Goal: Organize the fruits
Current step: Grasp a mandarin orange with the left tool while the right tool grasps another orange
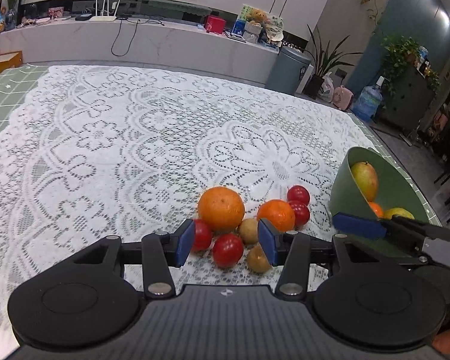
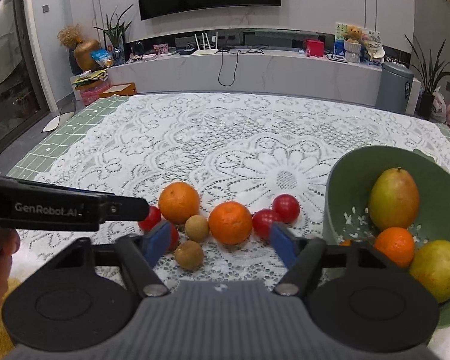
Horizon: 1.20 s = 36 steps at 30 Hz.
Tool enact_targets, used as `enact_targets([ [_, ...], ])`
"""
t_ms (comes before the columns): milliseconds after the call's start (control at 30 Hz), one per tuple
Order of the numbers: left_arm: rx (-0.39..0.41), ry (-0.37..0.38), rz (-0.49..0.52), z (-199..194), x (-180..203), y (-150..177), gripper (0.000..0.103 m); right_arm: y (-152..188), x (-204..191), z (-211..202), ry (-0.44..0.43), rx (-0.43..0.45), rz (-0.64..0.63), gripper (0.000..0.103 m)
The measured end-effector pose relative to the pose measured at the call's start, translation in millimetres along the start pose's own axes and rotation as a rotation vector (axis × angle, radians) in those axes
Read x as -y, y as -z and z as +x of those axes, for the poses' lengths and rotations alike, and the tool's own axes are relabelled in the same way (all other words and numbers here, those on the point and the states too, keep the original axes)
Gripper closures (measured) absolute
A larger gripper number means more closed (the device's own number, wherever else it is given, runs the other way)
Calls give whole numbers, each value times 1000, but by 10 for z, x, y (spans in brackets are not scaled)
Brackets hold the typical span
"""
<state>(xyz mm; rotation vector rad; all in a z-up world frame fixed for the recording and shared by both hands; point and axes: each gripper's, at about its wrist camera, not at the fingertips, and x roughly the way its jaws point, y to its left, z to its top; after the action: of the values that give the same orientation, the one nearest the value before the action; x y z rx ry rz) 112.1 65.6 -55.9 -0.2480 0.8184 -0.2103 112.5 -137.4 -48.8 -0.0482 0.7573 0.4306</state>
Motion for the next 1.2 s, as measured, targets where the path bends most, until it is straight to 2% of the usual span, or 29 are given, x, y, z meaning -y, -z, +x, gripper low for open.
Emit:
enact_targets([
  [67,-3,1,-7,62,-12,-21,46,-12,19,64,0,-11,22,44],
  [200,-8,-3,-13,181,-12,-62,47,-40,77,189,3,-25,88,55],
  [533,-6,17,-54,353,-74,-113,47,-50,109,347,8,-30,167,58],
  [833,-16,20,-92,453,-128,-106,47,-40,191,499,-35,-83,248,57],
  [1100,-25,26,-99,520,-132,-112,47,-32,209,540,-29,-90,265,57],
  [1200,-25,30,-83,520,-106,-109,51,-29,206,548,-20,-92,263,63],
])
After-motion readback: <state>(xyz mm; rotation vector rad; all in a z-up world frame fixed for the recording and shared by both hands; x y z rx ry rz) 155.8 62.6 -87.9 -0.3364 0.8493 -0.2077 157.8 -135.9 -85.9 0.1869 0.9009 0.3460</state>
